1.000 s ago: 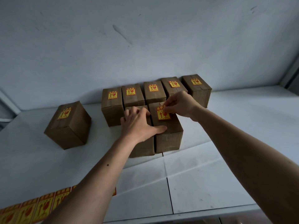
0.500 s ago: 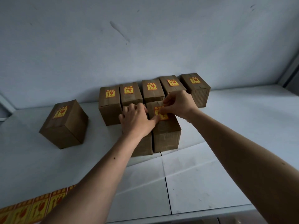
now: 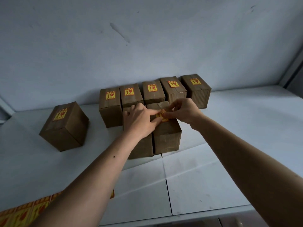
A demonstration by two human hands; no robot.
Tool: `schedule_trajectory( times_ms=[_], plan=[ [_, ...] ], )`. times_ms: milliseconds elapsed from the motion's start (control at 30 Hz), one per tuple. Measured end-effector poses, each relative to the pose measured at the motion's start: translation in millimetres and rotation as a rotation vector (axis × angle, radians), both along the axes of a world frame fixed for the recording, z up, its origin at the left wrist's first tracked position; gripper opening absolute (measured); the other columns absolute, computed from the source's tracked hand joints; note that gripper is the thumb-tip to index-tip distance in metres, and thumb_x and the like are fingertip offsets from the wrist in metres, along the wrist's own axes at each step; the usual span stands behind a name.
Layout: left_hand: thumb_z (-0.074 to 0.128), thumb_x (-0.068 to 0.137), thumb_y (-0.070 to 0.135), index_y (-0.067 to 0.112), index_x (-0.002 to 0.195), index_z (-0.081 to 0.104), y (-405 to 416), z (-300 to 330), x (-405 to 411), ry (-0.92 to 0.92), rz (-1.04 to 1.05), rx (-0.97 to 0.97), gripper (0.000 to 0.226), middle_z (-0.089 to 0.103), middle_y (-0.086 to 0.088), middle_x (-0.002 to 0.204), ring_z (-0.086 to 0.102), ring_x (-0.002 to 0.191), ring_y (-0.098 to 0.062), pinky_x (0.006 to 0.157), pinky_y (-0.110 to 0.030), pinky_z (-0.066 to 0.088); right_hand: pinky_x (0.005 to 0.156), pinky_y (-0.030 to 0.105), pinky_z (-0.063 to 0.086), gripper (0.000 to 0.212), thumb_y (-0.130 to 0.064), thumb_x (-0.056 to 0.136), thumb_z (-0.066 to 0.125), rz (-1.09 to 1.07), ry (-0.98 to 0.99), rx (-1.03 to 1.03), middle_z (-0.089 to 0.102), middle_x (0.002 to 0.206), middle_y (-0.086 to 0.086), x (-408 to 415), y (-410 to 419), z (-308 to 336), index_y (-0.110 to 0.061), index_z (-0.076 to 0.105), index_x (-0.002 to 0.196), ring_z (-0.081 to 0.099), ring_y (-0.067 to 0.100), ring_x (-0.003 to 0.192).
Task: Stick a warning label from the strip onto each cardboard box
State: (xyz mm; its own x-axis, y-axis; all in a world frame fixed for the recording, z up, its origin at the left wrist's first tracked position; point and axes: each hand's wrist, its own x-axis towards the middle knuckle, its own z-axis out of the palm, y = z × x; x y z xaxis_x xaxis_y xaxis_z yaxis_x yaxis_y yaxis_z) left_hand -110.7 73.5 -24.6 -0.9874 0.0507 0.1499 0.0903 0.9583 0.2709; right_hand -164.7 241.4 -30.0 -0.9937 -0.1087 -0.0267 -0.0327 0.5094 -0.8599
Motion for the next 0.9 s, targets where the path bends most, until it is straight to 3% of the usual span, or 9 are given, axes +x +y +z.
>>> schedule_trajectory(
  times_ms=[167, 267, 400, 533, 633, 733, 900],
  plan=[
    [0.051, 0.086, 0.061, 0.049, 0.136, 0.045, -2, 10, -2, -0.162, -0.032, -0.02, 0.051, 0.043, -0.006, 0.138, 0.036, 0.13, -0.03, 0.109, -0.049, 0.028, 0.055, 0.023, 0.044, 0.036, -0.012, 0.068, 0.084, 0.084, -0.168, -0.084, 0.061, 0.098, 0.007, 13, 6, 7, -0.012, 0.063, 0.097, 0.056, 0.016, 0.082],
    [0.059, 0.084, 0.058, 0.044, 0.133, 0.052, -2, 9, -2, -0.143, -0.006, 0.05, 0.052, 0.046, -0.005, 0.137, 0.039, 0.128, -0.03, 0.108, -0.052, 0.032, 0.052, 0.02, 0.04, 0.031, -0.015, 0.07, 0.083, 0.037, -0.147, -0.11, 0.061, 0.09, 0.003, 13, 1, 5, -0.012, 0.064, 0.095, 0.055, 0.01, 0.076],
    [0.071, 0.074, 0.057, 0.037, 0.123, 0.065, 0, 5, -2, -0.035, 0.046, 0.108, 0.052, 0.058, 0.0, 0.125, 0.053, 0.115, -0.023, 0.092, -0.04, 0.047, 0.053, 0.018, 0.048, 0.026, -0.029, 0.076, 0.079, -0.104, -0.058, -0.087, 0.064, 0.084, -0.001, 6, -12, 0, -0.012, 0.066, 0.092, 0.061, 0.007, 0.072],
    [0.074, 0.07, 0.057, 0.031, 0.111, 0.072, 2, 2, -2, 0.062, 0.062, 0.118, 0.049, 0.07, 0.007, 0.109, 0.062, 0.097, -0.013, 0.07, -0.027, 0.049, 0.075, 0.033, 0.06, 0.037, -0.04, 0.077, 0.076, -0.177, 0.032, -0.001, 0.067, 0.092, 0.002, -1, -18, -8, -0.012, 0.064, 0.097, 0.066, 0.014, 0.084],
    [0.073, 0.073, 0.055, 0.027, 0.102, 0.076, 3, 2, 9, 0.181, 0.064, 0.083, 0.041, 0.073, 0.008, 0.096, 0.063, 0.084, -0.009, 0.064, -0.024, 0.043, 0.065, 0.024, 0.056, 0.039, -0.036, 0.078, 0.076, -0.126, 0.0, -0.048, 0.064, 0.091, 0.0, 5, -15, -5, -0.012, 0.061, 0.104, 0.062, 0.009, 0.078],
    [0.068, 0.079, 0.052, 0.025, 0.097, 0.078, 3, -1, 17, 0.272, 0.031, 0.004, 0.034, 0.07, 0.005, 0.096, 0.06, 0.089, -0.013, 0.068, -0.025, 0.039, 0.051, 0.016, 0.043, 0.04, -0.025, 0.075, 0.08, -0.053, -0.084, -0.123, 0.061, 0.091, -0.001, 11, -8, -2, -0.011, 0.061, 0.107, 0.058, 0.007, 0.075],
    [0.055, 0.093, 0.041, 0.021, 0.112, 0.072, 5, 3, 25, 0.161, -0.025, -0.037, 0.032, 0.064, 0.0, 0.117, 0.052, 0.111, -0.018, 0.083, -0.027, 0.037, 0.054, 0.02, 0.042, 0.043, -0.018, 0.073, 0.082, 0.003, -0.163, -0.168, 0.065, 0.102, 0.009, 28, 6, 4, -0.012, 0.058, 0.109, 0.059, 0.014, 0.081]
  ],
)
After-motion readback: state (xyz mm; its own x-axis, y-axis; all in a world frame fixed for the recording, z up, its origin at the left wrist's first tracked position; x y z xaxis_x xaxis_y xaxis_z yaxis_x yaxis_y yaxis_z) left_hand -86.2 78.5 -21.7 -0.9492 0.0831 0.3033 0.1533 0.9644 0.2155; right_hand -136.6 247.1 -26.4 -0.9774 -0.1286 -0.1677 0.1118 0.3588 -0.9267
